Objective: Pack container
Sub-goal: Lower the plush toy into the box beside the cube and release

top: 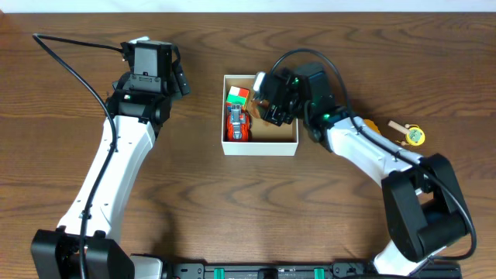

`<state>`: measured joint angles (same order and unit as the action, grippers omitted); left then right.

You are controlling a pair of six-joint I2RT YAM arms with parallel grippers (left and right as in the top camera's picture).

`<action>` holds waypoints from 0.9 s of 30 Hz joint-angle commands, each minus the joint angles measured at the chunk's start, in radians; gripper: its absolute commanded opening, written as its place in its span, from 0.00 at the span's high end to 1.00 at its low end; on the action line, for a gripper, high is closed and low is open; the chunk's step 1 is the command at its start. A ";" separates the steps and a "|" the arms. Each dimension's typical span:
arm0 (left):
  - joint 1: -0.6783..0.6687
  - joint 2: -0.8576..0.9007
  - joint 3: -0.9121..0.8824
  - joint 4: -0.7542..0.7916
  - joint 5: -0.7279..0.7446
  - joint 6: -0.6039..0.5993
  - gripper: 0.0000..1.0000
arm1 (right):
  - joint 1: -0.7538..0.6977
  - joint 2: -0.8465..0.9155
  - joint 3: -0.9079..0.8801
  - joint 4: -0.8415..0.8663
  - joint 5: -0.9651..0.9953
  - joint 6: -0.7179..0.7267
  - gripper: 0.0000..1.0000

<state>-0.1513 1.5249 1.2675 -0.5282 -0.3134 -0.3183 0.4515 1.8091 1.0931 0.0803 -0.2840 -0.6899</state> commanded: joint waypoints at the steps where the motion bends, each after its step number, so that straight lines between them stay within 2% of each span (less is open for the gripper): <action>1: 0.006 -0.004 0.015 -0.003 -0.002 -0.005 0.02 | 0.033 -0.101 0.016 -0.030 0.027 0.068 0.19; 5: 0.006 -0.004 0.015 -0.003 -0.002 -0.005 0.02 | 0.033 -0.220 0.016 -0.111 0.064 0.165 0.13; 8: 0.006 -0.004 0.015 -0.003 -0.002 -0.005 0.02 | 0.034 -0.282 0.016 -0.210 0.062 0.167 0.23; 9: 0.006 -0.004 0.015 -0.003 -0.002 -0.005 0.02 | 0.034 -0.293 0.016 -0.248 0.051 0.167 0.33; 10: 0.006 -0.004 0.015 -0.003 -0.002 -0.005 0.02 | 0.034 -0.296 0.016 -0.287 0.027 0.167 0.48; 12: 0.006 -0.004 0.015 -0.003 -0.002 -0.005 0.02 | 0.034 -0.290 0.016 -0.347 -0.024 0.170 0.65; 14: 0.006 -0.004 0.015 -0.003 -0.002 -0.005 0.02 | 0.034 -0.270 0.016 -0.393 -0.055 0.170 0.94; 15: 0.006 -0.004 0.015 -0.003 -0.002 -0.005 0.02 | 0.034 -0.257 0.016 -0.405 -0.057 0.170 0.99; 27: 0.006 -0.004 0.015 -0.003 -0.002 -0.005 0.02 | 0.034 -0.111 0.016 -0.330 -0.057 0.169 0.99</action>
<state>-0.1513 1.5249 1.2675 -0.5282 -0.3134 -0.3183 0.4858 1.6855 1.1069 -0.2600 -0.3233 -0.5323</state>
